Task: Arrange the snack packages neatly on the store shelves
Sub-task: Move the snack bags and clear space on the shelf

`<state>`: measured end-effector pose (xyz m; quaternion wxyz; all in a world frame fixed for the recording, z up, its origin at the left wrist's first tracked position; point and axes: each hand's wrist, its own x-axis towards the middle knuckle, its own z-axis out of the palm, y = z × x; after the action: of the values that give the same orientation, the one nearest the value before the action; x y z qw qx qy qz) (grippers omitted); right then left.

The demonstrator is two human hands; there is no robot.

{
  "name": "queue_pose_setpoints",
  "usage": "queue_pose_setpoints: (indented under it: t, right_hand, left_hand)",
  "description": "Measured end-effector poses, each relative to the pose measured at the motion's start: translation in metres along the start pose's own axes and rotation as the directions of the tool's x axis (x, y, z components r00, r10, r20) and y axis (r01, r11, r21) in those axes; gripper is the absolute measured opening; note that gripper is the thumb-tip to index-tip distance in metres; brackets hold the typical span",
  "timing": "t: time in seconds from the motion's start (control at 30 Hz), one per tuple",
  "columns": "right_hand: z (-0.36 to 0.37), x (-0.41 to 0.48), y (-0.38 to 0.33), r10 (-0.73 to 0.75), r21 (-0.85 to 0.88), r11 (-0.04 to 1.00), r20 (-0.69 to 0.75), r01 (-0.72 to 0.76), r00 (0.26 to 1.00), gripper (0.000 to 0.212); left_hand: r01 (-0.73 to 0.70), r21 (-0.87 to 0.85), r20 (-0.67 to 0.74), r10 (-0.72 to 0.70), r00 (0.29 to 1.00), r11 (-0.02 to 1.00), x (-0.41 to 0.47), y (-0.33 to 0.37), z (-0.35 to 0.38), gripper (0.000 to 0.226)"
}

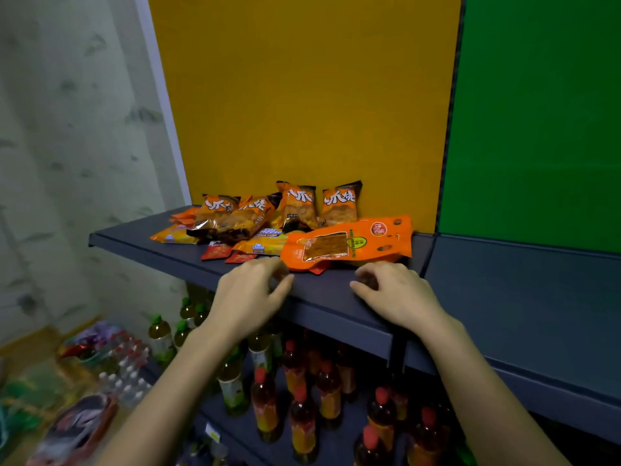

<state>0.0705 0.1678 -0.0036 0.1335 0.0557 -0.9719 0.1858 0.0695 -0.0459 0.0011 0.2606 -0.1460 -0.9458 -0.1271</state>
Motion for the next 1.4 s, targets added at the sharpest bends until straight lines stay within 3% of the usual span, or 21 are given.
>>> queue_pose_setpoints:
  t: [0.23,0.37,0.53,0.73,1.07,1.4]
  right_hand:
    - [0.016,0.025,-0.012,0.177,-0.008,0.984,0.002,-0.177,0.984,0.045]
    - [0.025,0.035,-0.019,0.288,0.132,0.952,-0.082,-0.276,0.954,0.039]
    - [0.037,0.053,-0.037,0.463,0.288,0.876,-0.273,-0.388,0.843,0.030]
    - [0.042,0.086,-0.059,0.595,0.345,0.801,-0.364,-0.489,0.717,0.047]
    - [0.061,0.140,-0.079,0.706,0.437,0.700,-0.310,-0.564,0.636,0.054]
    - [0.021,0.109,-0.048,0.704,0.604,0.685,-0.406,-0.407,0.583,0.006]
  left_hand:
    - [-0.072,-0.111,0.021,0.075,0.997,0.991,0.062,-0.041,0.026,0.025]
    - [-0.125,-0.177,0.010,0.129,0.992,0.976,0.094,-0.058,0.038,0.025]
    - [-0.219,-0.237,0.014,0.229,0.973,0.946,0.124,-0.078,0.049,0.025]
    - [-0.298,-0.291,0.016,0.316,0.949,0.909,0.146,-0.089,0.061,0.027]
    - [-0.339,-0.384,-0.002,0.366,0.931,0.859,0.158,-0.096,0.077,0.025]
    - [-0.372,-0.485,-0.137,0.351,0.926,0.791,0.167,-0.084,0.070,0.020]
